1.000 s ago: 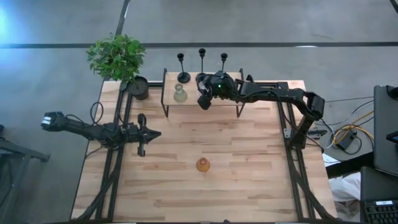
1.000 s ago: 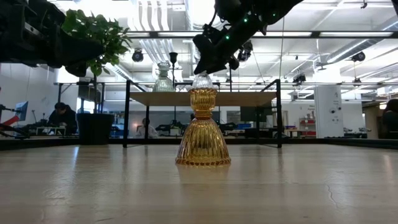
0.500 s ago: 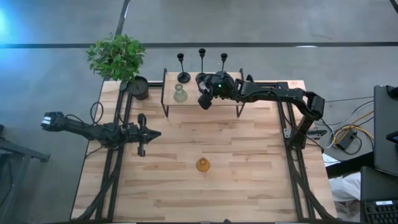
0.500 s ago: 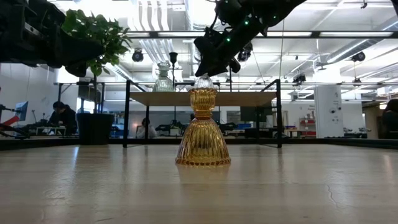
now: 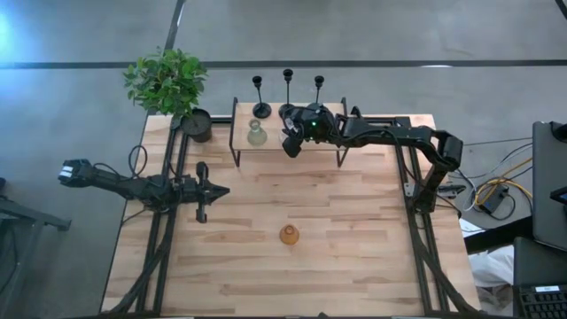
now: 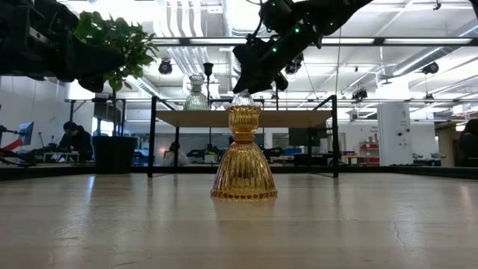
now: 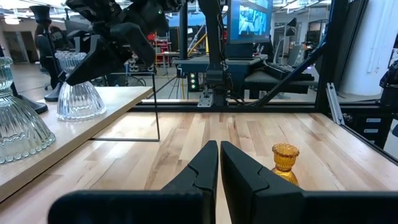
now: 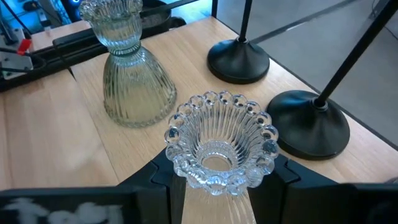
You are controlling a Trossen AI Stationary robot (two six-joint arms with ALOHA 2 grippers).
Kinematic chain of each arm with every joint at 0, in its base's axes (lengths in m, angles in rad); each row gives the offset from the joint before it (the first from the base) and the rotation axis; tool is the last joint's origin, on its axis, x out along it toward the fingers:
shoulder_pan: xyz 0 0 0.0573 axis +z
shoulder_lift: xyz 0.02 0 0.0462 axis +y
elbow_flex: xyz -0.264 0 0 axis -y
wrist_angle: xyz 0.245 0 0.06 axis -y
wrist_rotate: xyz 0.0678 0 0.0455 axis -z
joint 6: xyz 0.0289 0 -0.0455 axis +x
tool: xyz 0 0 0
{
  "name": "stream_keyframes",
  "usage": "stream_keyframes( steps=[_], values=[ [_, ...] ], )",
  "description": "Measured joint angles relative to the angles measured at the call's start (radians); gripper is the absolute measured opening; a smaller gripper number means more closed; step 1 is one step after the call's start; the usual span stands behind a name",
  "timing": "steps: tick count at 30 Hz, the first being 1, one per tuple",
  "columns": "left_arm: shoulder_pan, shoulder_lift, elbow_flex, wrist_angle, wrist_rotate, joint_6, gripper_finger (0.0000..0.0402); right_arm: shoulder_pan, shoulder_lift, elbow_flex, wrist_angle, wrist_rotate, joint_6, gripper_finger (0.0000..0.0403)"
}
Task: Pick & Place candle stick holders
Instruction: Put the transparent candle holder on the shelf
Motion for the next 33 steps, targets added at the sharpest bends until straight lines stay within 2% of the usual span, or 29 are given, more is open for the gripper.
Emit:
stream_keyframes(
  steps=[15,23,33],
  values=[
    [0.0,0.0,0.0,-0.004,0.0,0.0,0.0026,0.0,-0.001,-0.002,-0.004,-0.002,0.0,0.0121],
    [0.0,0.0,0.0,-0.003,0.0,0.0,0.0026,0.0,-0.001,-0.003,-0.006,0.007,-0.002,0.0175],
    [0.0,0.0,0.0,-0.003,0.0,0.0,0.0026,0.0,-0.001,-0.002,-0.002,0.007,-0.012,0.019]
  ],
)
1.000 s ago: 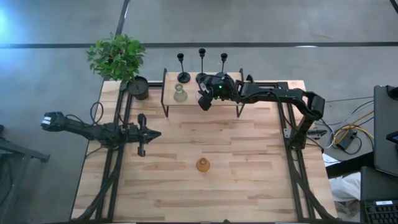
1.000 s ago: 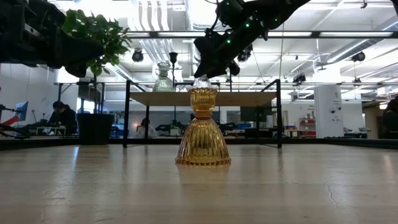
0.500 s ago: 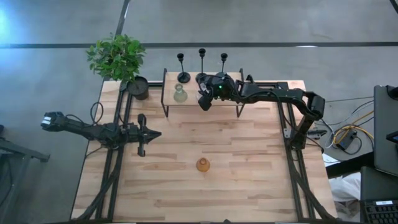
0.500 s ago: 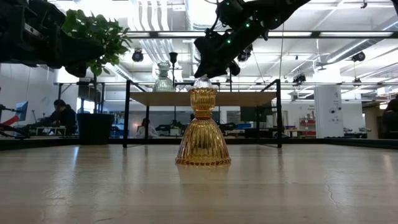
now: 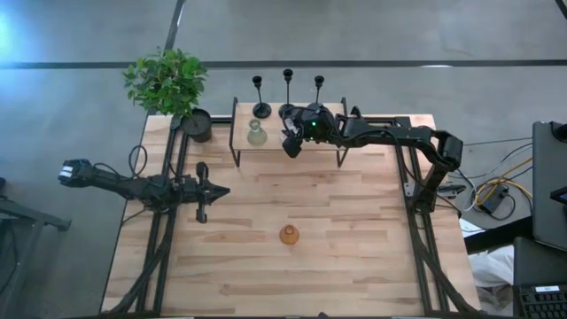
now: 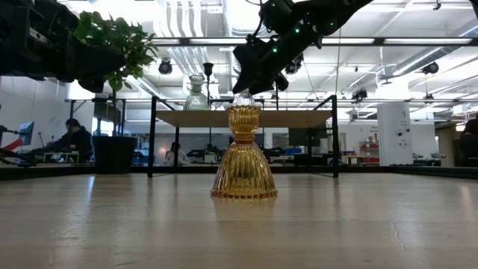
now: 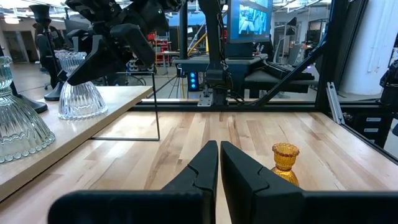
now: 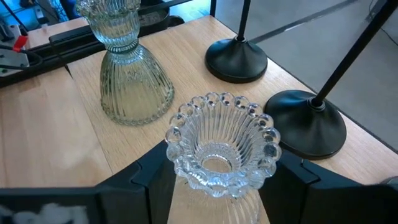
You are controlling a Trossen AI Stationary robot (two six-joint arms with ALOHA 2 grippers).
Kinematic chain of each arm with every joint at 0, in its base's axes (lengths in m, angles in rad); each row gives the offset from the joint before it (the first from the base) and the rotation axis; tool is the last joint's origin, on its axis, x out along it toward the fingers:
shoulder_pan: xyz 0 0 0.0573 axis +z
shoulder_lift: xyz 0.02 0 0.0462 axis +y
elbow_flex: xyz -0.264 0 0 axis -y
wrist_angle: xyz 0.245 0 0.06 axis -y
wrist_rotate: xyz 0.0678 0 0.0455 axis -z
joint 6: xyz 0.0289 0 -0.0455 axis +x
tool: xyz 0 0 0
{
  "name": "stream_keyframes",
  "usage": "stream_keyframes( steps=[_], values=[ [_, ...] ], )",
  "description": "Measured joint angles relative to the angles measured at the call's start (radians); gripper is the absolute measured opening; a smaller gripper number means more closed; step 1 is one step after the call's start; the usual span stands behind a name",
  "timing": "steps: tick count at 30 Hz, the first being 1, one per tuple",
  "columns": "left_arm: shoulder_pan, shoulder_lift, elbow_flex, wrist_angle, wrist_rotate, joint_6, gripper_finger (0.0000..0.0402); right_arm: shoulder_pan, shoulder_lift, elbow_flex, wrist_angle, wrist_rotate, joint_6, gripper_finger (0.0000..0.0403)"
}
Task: Pick & Place candle stick holders
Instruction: Put the transparent candle holder on the shelf, then put the orange candle holder on the shelf
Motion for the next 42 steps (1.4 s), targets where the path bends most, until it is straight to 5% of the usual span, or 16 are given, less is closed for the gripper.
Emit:
stream_keyframes(
  steps=[18,33,42],
  values=[
    [0.0,0.0,0.0,0.0,0.0,0.0,0.0026,0.0,0.0,0.005,-0.021,0.001,-0.041,0.0319],
    [0.0,0.0,0.0,0.0,0.0,0.0,0.0026,-0.001,-0.045,0.01,-0.108,0.01,-0.017,0.0327],
    [0.0,0.0,0.0,-0.003,0.0,0.0,0.0026,0.002,-0.174,0.005,-0.433,0.028,0.069,0.0325]
  ],
)
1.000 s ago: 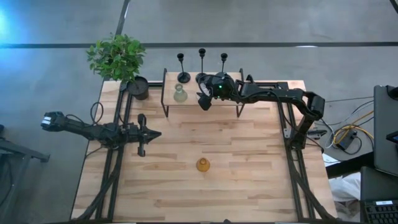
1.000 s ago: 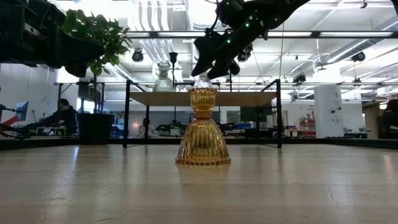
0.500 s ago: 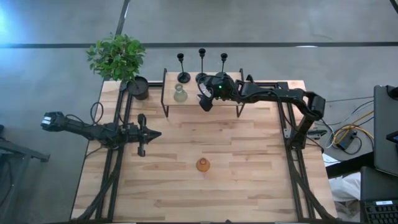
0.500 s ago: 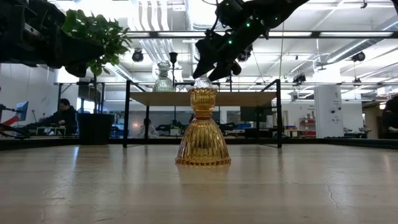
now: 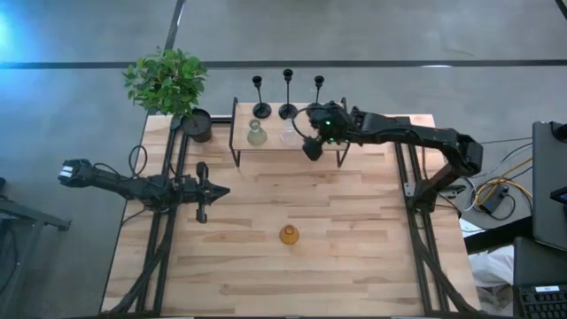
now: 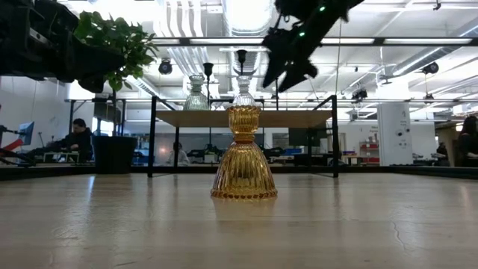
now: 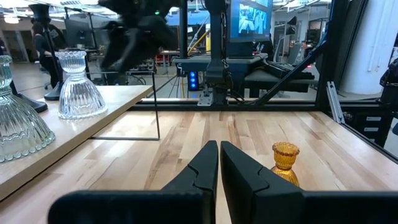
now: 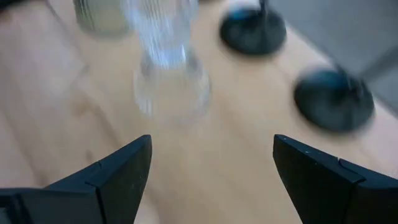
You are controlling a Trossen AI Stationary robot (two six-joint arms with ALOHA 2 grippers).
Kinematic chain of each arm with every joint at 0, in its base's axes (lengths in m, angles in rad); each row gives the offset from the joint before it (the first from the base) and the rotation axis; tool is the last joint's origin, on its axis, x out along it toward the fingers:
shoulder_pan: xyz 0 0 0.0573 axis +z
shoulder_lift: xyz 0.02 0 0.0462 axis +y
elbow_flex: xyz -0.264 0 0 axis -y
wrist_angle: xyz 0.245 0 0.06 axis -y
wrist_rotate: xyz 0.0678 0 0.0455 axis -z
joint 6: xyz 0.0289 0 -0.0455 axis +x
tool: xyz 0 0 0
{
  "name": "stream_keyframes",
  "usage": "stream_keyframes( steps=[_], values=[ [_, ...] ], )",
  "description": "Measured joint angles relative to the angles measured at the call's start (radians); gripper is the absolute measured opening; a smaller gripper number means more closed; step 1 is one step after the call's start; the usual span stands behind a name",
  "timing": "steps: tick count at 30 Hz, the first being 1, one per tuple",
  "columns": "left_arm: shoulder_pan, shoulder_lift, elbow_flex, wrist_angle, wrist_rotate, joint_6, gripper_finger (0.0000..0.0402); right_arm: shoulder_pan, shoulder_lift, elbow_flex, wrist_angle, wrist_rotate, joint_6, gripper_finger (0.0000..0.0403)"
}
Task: Pick & Place candle stick holders
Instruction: Put the orange candle holder on the shelf
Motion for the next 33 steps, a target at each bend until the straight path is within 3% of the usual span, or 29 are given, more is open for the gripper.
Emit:
stream_keyframes(
  steps=[7,15,26,33],
  values=[
    [0.0,0.0,0.0,-0.003,0.0,0.0,0.0026,0.09,-0.162,-0.025,-0.229,-0.077,0.053,0.0325],
    [0.0,0.0,0.0,-0.005,0.0,0.0,0.0026,0.353,-0.368,-0.076,-0.289,-0.037,0.227,0.0325],
    [0.0,0.0,0.0,-0.005,0.0,0.0,0.0026,0.839,-0.444,-0.239,-0.313,0.119,0.621,0.0325],
    [0.0,0.0,0.0,-0.005,0.0,0.0,0.0026,1.118,-0.433,-0.35,-0.246,0.335,0.818,0.0325]
  ],
)
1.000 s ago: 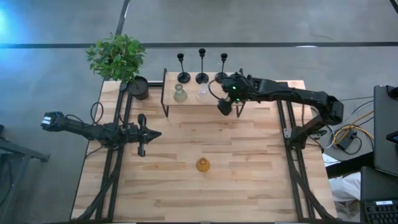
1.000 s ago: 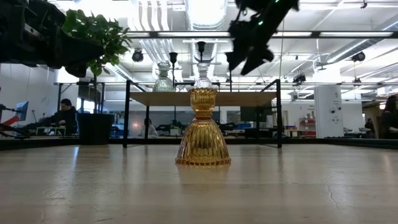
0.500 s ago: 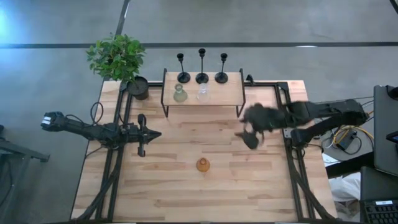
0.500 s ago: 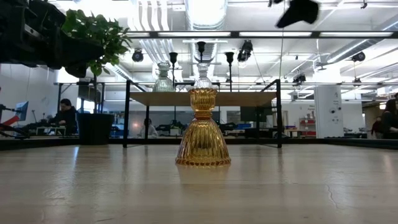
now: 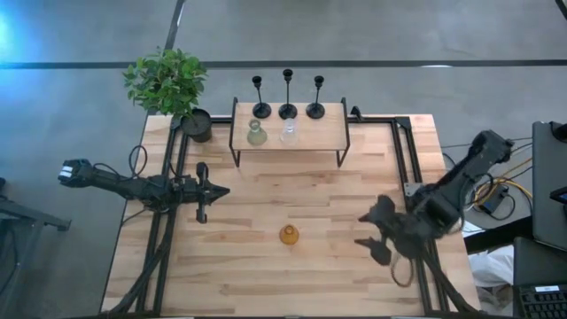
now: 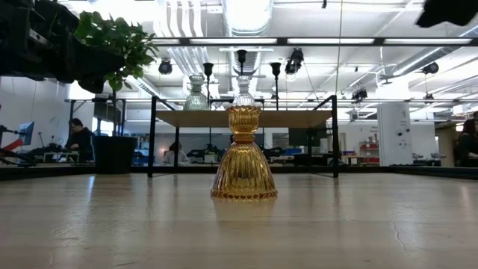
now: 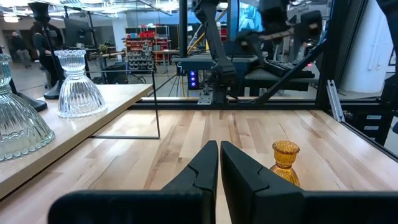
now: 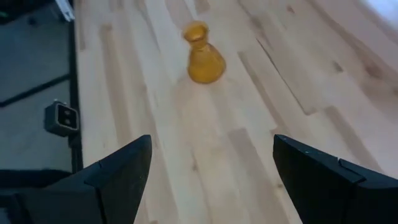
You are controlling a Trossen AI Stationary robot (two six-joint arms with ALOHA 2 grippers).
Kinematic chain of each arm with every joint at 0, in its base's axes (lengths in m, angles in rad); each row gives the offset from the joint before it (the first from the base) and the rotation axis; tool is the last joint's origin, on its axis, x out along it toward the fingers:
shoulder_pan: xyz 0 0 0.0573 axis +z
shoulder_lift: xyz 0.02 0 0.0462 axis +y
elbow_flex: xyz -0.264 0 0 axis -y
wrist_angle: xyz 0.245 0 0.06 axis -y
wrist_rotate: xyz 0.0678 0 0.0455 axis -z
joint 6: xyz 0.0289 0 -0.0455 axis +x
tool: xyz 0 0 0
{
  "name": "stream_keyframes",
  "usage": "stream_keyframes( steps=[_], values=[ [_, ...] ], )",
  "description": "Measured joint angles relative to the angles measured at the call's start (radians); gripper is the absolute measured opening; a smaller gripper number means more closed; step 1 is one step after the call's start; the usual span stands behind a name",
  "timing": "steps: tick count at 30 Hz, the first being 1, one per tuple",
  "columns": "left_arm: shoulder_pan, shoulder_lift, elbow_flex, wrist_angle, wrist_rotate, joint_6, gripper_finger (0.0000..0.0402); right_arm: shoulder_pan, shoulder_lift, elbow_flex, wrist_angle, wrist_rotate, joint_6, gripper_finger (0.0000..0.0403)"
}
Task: Pick & Place candle stick holders
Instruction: Put the orange candle holder on the shelf
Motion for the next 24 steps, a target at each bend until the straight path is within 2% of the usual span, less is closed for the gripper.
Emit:
stream_keyframes(
  steps=[5,13,15,18,24],
  values=[
    [0.0,0.0,0.0,0.0,0.0,0.0,0.0026,0.114,0.021,-0.121,0.192,0.184,0.03,0.0325],
    [0.0,0.0,0.0,0.0,0.0,0.0,0.0026,0.102,0.131,-0.308,0.497,0.196,-0.035,0.0325],
    [0.0,0.0,0.0,0.0,0.0,0.0,0.0026,0.091,0.164,-0.336,0.569,0.232,-0.046,0.0325],
    [0.0,0.0,0.0,-0.001,0.0,0.0,0.0026,0.063,0.22,-0.357,0.695,0.272,-0.108,0.0325],
    [0.0,0.0,0.0,-0.003,0.0,0.0,0.0026,-0.019,0.363,-0.345,0.898,0.211,-0.29,0.0325]
  ],
)
